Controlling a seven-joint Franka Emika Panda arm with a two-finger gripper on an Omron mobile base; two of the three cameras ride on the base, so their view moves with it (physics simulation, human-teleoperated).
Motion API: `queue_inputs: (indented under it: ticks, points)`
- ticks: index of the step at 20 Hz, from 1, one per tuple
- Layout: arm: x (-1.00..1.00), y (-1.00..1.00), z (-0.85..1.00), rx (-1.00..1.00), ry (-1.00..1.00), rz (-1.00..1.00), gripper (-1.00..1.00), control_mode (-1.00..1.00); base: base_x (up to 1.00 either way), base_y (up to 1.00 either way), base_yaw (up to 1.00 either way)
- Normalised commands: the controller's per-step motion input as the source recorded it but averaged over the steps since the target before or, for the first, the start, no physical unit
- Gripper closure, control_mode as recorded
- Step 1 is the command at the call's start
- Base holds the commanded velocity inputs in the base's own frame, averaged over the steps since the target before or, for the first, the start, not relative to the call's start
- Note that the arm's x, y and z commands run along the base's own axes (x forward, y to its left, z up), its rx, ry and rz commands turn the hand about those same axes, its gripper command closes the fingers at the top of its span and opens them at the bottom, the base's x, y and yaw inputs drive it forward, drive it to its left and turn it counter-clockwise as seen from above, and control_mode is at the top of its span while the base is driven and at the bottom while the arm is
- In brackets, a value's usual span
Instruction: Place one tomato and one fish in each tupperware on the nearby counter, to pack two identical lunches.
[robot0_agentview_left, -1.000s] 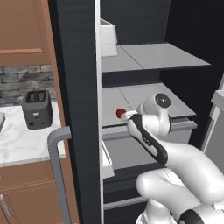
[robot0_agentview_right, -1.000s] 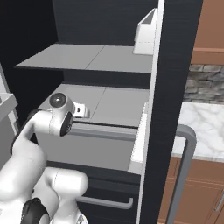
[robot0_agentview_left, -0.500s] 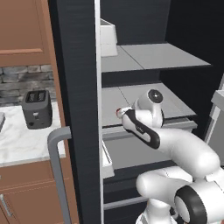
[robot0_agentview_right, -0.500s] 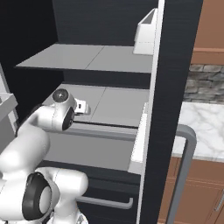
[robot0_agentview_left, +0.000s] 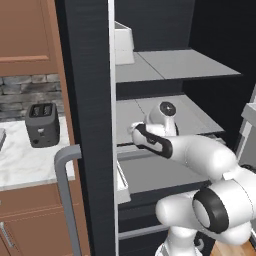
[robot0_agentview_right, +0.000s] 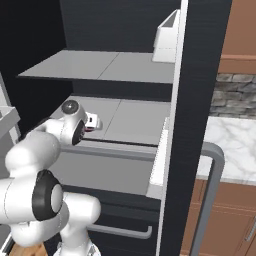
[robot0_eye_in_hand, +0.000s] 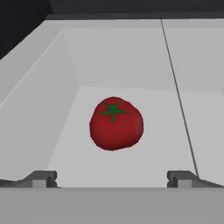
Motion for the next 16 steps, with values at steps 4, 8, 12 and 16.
queue_inputs:
  ticks: [4, 8, 12, 16]
  points:
    - [0.31, 0.00, -0.07, 0.00, 0.01, 0.00, -1.00, -1.00, 0.00, 0.00, 0.00]
    - [0.25, 0.00, -0.14, 0.00, 0.02, 0.00, -1.00, -1.00, 0.00, 0.00, 0.00]
    - [0.29, 0.02, -0.16, 0.00, 0.01, 0.00, -1.00, -1.00, 0.00, 0.00, 0.00]
    - [0.22, 0.05, -0.18, 0.00, 0.02, 0.00, -1.00, -1.00, 0.00, 0.00, 0.00]
